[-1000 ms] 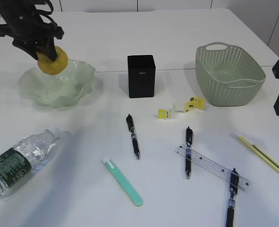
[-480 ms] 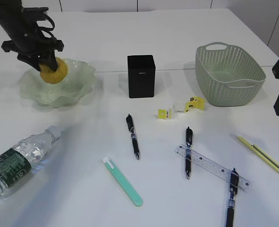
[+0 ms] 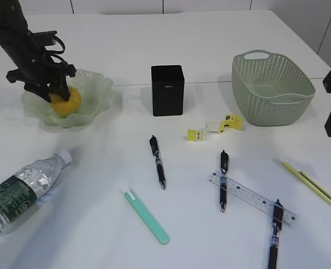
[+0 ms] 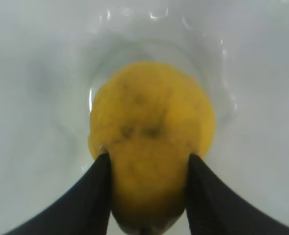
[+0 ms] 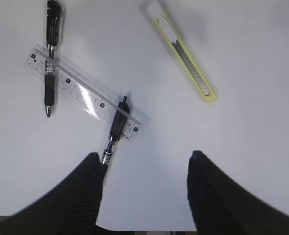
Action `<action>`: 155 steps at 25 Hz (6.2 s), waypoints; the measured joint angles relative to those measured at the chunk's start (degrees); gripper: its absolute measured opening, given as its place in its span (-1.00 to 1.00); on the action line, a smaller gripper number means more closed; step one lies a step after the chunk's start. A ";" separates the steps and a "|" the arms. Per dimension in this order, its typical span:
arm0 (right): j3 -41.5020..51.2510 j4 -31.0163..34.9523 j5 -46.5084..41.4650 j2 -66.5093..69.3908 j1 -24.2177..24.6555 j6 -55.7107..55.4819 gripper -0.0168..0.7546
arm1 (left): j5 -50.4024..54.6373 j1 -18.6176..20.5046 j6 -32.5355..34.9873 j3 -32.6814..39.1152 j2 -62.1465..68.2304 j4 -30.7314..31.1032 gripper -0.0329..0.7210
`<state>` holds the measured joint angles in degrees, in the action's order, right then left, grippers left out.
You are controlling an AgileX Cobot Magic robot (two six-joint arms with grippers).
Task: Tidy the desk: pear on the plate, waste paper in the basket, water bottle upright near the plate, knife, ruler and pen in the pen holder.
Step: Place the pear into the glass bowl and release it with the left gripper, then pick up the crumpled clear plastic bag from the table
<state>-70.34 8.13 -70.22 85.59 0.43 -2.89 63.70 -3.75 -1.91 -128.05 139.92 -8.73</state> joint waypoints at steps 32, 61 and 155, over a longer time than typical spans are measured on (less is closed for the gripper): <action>0.00 0.45 0.00 0.00 0.00 0.00 0.19 | -0.56 0.00 0.00 -0.13 0.95 -1.29 -0.04; 0.00 0.45 0.00 0.00 0.00 0.00 0.19 | 1.64 0.00 0.11 -7.44 1.16 -2.34 0.21; -27.52 5.45 -0.18 19.41 -9.96 -2.65 0.12 | -47.32 1.08 -3.95 102.01 -96.03 12.72 -0.13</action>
<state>-97.86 13.58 -70.41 105.00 -9.53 -5.54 16.39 -2.67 -5.87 -26.04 43.88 3.98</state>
